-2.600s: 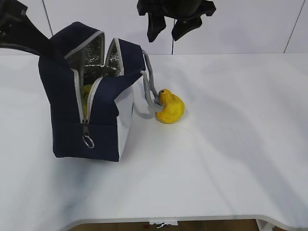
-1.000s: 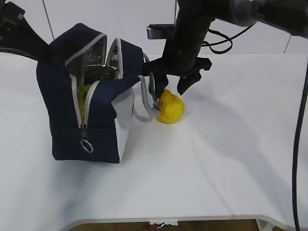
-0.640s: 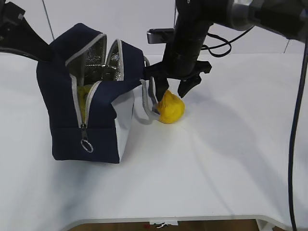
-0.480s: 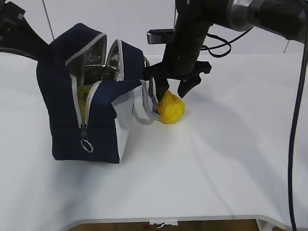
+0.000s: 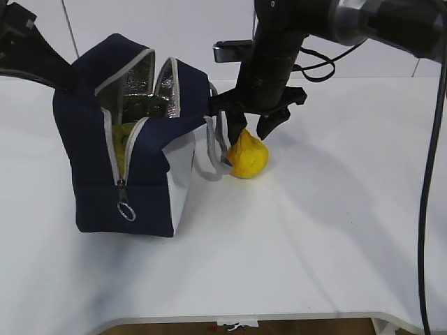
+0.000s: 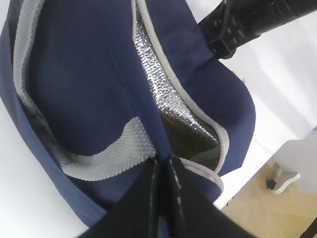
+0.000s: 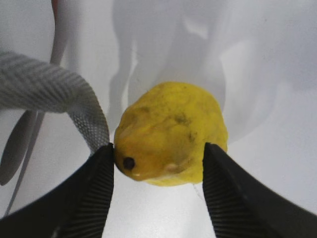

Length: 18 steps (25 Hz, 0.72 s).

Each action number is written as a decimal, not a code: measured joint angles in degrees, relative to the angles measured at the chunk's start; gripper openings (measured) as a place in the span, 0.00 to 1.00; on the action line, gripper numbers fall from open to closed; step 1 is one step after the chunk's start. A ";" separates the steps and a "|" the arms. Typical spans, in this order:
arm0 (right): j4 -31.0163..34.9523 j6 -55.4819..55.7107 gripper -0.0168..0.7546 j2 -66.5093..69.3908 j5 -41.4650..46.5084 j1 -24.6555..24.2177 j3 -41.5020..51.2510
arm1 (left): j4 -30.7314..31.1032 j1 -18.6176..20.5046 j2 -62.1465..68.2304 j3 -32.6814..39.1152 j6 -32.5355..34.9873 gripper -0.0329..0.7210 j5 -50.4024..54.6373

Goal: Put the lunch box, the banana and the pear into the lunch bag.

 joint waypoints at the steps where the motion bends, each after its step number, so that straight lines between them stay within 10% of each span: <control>1: 0.00 0.00 0.58 0.00 -0.25 0.00 0.00 | 0.00 0.00 0.00 0.00 0.00 0.04 0.00; 18: -0.72 -0.84 0.33 0.00 -0.54 0.00 0.00 | 0.00 0.00 0.00 0.00 0.00 0.03 0.37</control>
